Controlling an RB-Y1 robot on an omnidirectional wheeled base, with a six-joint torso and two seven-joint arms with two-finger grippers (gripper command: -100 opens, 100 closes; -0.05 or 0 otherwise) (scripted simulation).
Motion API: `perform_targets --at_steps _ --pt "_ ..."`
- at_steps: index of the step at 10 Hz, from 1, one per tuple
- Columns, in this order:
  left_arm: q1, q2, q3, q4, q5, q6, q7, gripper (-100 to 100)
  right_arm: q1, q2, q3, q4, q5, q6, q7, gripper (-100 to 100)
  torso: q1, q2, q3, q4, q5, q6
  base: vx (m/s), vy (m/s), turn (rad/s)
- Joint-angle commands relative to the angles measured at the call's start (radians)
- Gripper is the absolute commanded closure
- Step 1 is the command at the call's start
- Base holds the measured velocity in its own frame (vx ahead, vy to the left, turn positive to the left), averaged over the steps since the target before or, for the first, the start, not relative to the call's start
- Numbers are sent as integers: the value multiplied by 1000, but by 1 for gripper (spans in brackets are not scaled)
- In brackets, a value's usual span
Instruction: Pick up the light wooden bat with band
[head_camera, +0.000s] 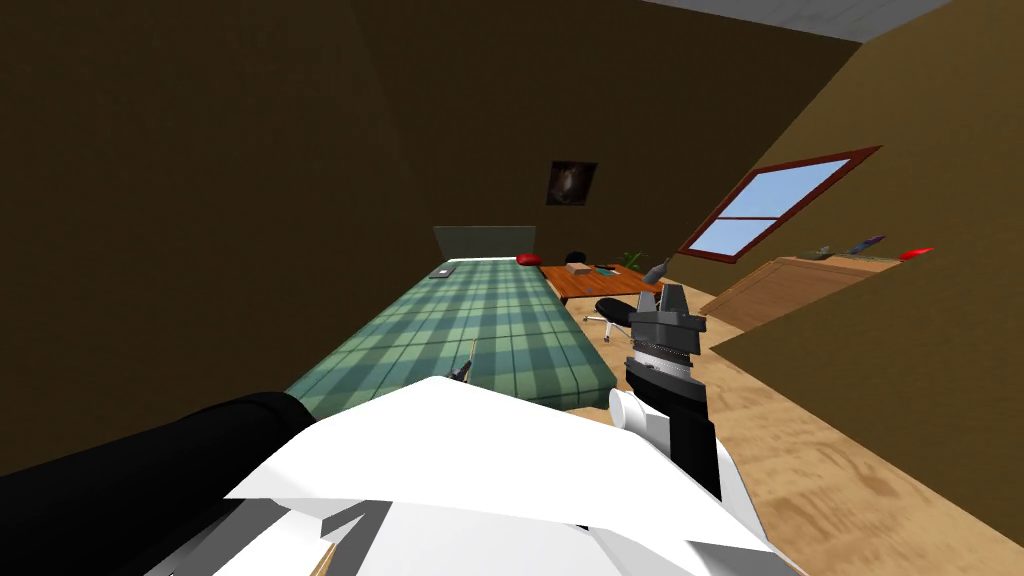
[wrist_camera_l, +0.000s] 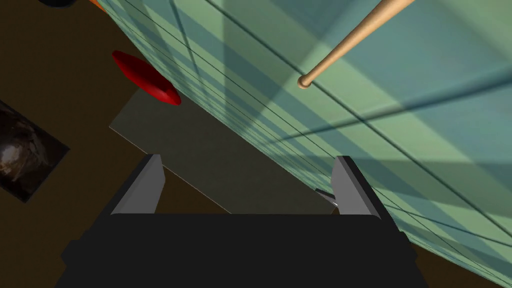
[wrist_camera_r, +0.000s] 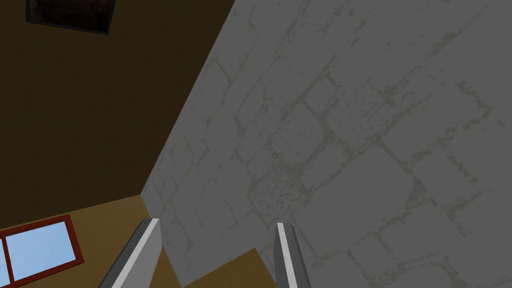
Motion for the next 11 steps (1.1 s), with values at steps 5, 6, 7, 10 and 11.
perform_targets --at_steps 5,6,7,10,11 --pt "116 58 -64 70 -70 125 -35 -100 0 0 0 0 0 0 0 0 -1 1 0 0 0 0 160 -26 -162" --pt "150 85 -85 98 -85 173 -43 -100 0 0 0 0 0 0 0 0 0 3 2 1 0 0 132 -5 -242" --pt "150 85 -85 98 -85 173 -43 -100 0 0 0 0 0 0 0 0 1 3 2 1 0 0 117 1 -120" --pt "196 136 -117 143 -92 252 -53 -100 0 0 0 0 0 0 0 0 -1 7 4 1 0 0 63 -26 -145" --pt "204 148 -123 151 -90 268 -54 -100 0 0 0 0 0 0 0 0 -3 3 8 3 0 0 7 -5 -146"
